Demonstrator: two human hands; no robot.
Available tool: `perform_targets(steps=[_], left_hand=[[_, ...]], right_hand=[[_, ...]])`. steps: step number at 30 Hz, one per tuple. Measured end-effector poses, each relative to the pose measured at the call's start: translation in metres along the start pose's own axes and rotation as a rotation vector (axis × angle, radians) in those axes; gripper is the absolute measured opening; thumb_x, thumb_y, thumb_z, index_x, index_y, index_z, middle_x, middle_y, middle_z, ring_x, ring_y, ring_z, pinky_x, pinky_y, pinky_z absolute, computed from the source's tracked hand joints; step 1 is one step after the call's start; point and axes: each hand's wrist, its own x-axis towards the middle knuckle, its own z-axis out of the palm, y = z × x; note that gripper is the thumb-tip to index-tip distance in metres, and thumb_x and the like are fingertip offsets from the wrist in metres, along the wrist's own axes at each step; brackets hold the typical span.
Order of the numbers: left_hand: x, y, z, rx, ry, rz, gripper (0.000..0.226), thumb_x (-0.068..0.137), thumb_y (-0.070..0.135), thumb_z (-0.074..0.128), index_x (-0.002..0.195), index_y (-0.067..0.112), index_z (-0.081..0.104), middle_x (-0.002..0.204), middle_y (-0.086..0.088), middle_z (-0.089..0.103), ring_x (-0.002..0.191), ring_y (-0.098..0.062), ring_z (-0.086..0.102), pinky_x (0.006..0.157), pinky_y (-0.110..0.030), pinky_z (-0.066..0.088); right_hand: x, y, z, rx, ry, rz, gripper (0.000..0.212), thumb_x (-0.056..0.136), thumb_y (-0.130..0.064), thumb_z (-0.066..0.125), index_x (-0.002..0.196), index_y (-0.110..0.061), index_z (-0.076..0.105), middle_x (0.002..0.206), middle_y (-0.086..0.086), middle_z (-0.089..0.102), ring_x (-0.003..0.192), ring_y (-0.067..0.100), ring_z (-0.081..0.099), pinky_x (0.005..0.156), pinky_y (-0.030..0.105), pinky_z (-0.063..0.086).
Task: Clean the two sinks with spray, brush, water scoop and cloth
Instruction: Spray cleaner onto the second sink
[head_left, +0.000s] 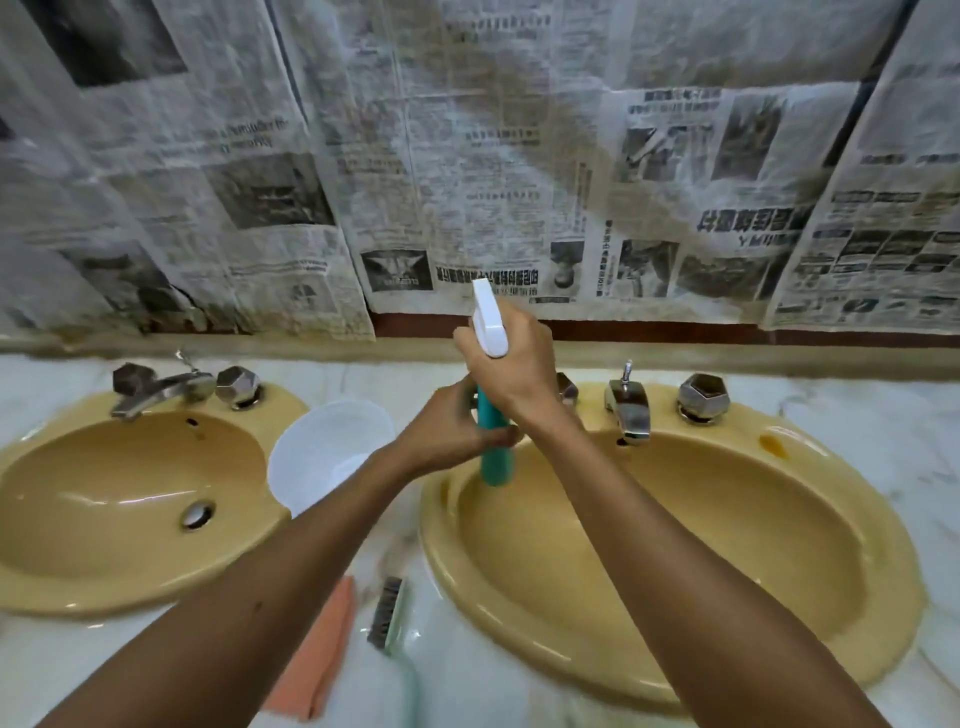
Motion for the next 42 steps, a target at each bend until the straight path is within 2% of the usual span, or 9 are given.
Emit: perform_targets(steps=[5,10,15,19,24,28,31,35,42], left_hand=[[0.071,-0.038,-0.040,0.083,0.078,-0.052,0.052,0.072,0.024,0.084,0.117,0.017,0.060,0.107,0.003,0.068,0.098,-0.012,0.066,0.077,-0.024,0.052],[0.107,-0.075,-0.060,0.098,0.109,-0.155,0.064,0.058,0.039,0.081,0.116,0.017,0.063,0.106,0.001,0.070,0.098,-0.016,0.067,0.080,-0.031,0.057],[0.119,-0.099,-0.068,0.130,0.129,-0.218,0.053,0.072,0.016,0.083,0.120,0.013,0.060,0.108,-0.002,0.066,0.093,-0.017,0.063,0.072,-0.022,0.048],[0.118,-0.109,-0.070,0.123,0.154,-0.239,0.049,0.072,0.016,0.081,0.116,0.015,0.059,0.093,0.007,0.061,0.082,-0.010,0.059,0.062,-0.017,0.042],[0.108,-0.108,-0.074,0.050,0.172,-0.197,0.073,0.071,0.014,0.084,0.136,0.016,0.049,0.118,0.000,0.061,0.108,-0.017,0.060,0.086,-0.028,0.053],[0.102,-0.104,-0.074,-0.011,0.161,-0.222,0.074,0.073,0.016,0.086,0.136,0.019,0.049,0.122,0.002,0.061,0.114,-0.018,0.058,0.097,-0.036,0.051],[0.094,-0.104,-0.079,0.072,0.053,-0.292,0.088,0.075,0.029,0.086,0.147,0.016,0.037,0.138,-0.005,0.053,0.125,-0.025,0.051,0.104,-0.039,0.046],[0.070,-0.106,-0.101,0.258,0.028,-0.311,0.096,0.070,0.045,0.086,0.147,0.016,0.037,0.143,-0.008,0.050,0.122,-0.025,0.052,0.099,-0.041,0.050],[-0.008,-0.085,-0.129,0.276,0.194,-0.078,0.078,0.088,0.037,0.072,0.152,0.013,0.035,0.155,-0.008,0.039,0.141,-0.025,0.038,0.113,-0.040,0.035]], right_hand=[[0.061,0.028,0.059,0.078,-0.023,-0.007,0.021,0.080,-0.029,0.063,0.074,-0.014,0.050,0.068,-0.004,0.049,0.067,0.022,0.048,0.061,0.033,0.036],[0.093,0.049,0.107,0.019,-0.093,-0.010,0.021,0.083,-0.029,0.064,0.077,-0.015,0.049,0.075,-0.002,0.052,0.087,0.024,0.047,0.065,0.037,0.042],[0.106,0.067,0.134,-0.027,-0.142,-0.052,0.021,0.083,-0.031,0.063,0.082,-0.013,0.053,0.080,-0.001,0.055,0.093,0.025,0.047,0.071,0.040,0.045],[0.109,0.068,0.141,-0.084,-0.166,-0.087,0.026,0.083,-0.037,0.065,0.083,-0.017,0.048,0.081,-0.004,0.052,0.093,0.024,0.045,0.080,0.042,0.043],[0.104,0.066,0.147,-0.196,-0.291,-0.075,0.051,0.079,-0.050,0.068,0.116,-0.018,0.053,0.109,-0.002,0.062,0.114,0.024,0.044,0.097,0.043,0.036],[0.093,0.073,0.143,-0.175,-0.309,0.000,0.071,0.076,-0.056,0.069,0.134,-0.024,0.043,0.114,-0.005,0.062,0.118,0.020,0.041,0.094,0.038,0.031],[0.084,0.069,0.133,-0.143,-0.317,0.071,0.080,0.073,-0.062,0.071,0.138,-0.027,0.039,0.123,-0.005,0.056,0.124,0.018,0.036,0.092,0.034,0.025],[0.059,0.055,0.119,-0.093,-0.237,0.202,0.078,0.076,-0.060,0.072,0.138,-0.027,0.040,0.129,-0.003,0.053,0.131,0.020,0.035,0.093,0.033,0.020],[-0.011,0.011,0.100,-0.107,-0.039,0.288,0.060,0.082,-0.057,0.068,0.128,-0.023,0.050,0.116,-0.008,0.057,0.121,0.018,0.045,0.095,0.035,0.029]])
